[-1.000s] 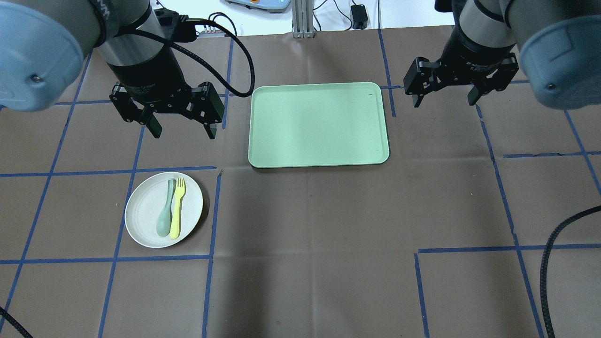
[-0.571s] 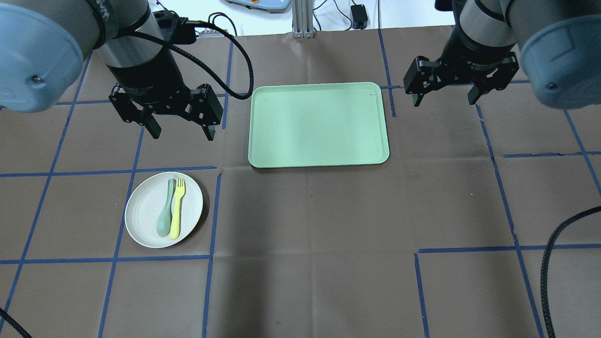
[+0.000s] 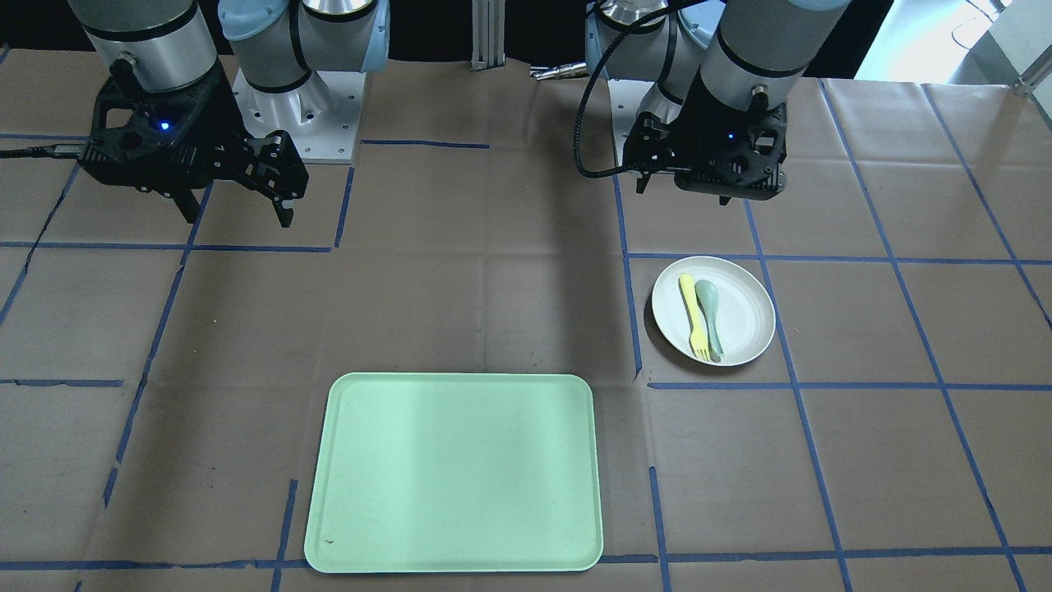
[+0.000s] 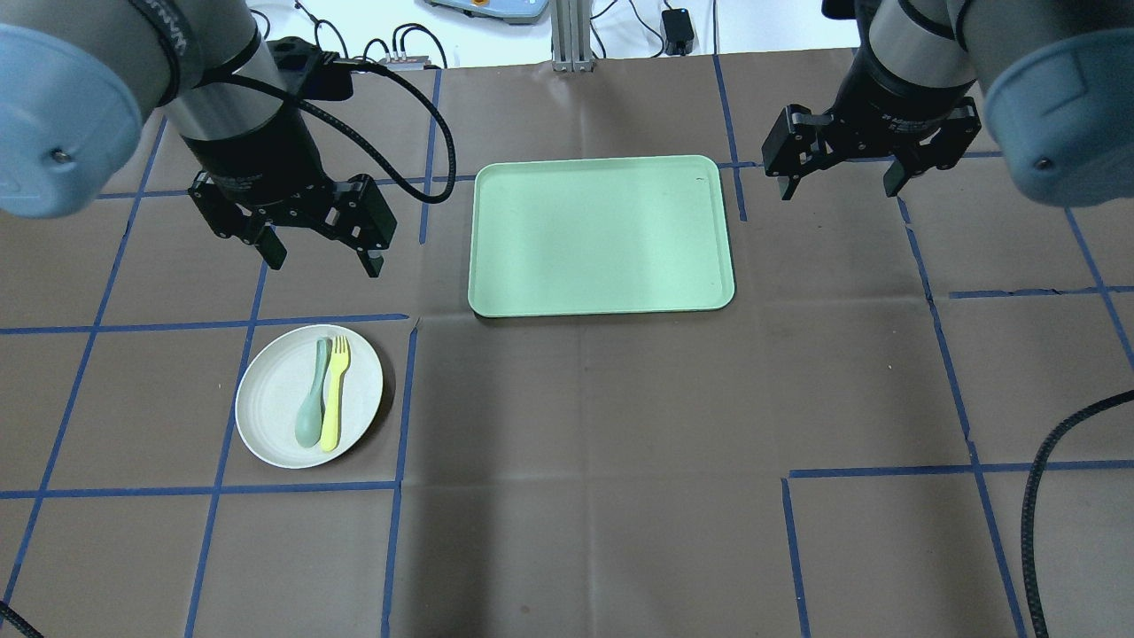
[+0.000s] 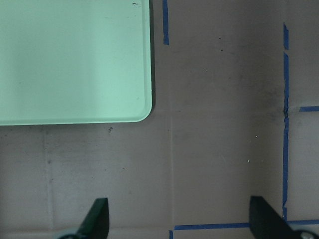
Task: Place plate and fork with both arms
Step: 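Move the left gripper down toward the white plate's rim, then lower the left gripper and grasp the white plate's rim farthest from the tray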
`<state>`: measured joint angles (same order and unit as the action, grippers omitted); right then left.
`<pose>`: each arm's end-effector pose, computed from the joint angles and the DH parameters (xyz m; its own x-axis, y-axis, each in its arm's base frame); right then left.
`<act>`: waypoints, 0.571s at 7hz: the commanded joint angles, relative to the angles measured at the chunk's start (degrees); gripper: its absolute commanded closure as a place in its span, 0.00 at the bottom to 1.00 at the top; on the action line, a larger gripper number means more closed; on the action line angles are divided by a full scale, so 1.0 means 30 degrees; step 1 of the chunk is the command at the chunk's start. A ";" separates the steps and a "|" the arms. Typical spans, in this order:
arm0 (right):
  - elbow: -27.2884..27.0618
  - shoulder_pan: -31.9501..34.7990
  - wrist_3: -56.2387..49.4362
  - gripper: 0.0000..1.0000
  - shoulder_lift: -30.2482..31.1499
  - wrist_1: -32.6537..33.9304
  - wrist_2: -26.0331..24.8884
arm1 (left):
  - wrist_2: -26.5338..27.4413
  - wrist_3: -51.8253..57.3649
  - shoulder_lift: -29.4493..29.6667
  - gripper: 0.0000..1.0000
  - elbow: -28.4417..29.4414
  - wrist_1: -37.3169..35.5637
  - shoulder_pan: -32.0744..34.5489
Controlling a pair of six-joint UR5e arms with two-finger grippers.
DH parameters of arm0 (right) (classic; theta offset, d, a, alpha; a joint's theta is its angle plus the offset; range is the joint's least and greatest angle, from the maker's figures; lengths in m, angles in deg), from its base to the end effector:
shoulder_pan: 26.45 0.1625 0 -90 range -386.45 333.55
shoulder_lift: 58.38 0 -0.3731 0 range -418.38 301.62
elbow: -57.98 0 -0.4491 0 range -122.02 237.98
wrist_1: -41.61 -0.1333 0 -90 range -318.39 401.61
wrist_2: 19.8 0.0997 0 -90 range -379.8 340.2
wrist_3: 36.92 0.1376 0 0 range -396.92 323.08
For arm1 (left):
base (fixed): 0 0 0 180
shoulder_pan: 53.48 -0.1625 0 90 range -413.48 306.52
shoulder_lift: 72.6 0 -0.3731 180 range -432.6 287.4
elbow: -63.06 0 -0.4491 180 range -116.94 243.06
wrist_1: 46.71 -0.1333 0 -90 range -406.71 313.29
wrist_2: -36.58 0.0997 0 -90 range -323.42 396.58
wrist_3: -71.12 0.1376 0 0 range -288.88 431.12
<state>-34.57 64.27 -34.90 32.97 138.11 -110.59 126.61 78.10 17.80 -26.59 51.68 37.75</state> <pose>0.1383 -0.5505 0.3983 -0.9997 0.0238 0.0105 0.0227 0.9954 -0.0928 -0.1446 -0.5271 0.3845 -0.9898 0.1416 0.0173 0.1426 0.9790 0.1457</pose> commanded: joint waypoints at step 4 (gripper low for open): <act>0.0001 0.0023 0.0000 0.00 0.0018 0.0000 0.0000 | -0.0945 1.1213 0.0362 0.00 -0.4856 -0.3603 -0.8222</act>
<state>-34.57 64.30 -34.90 33.02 138.12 -110.59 124.73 102.94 17.48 -38.02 44.98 18.16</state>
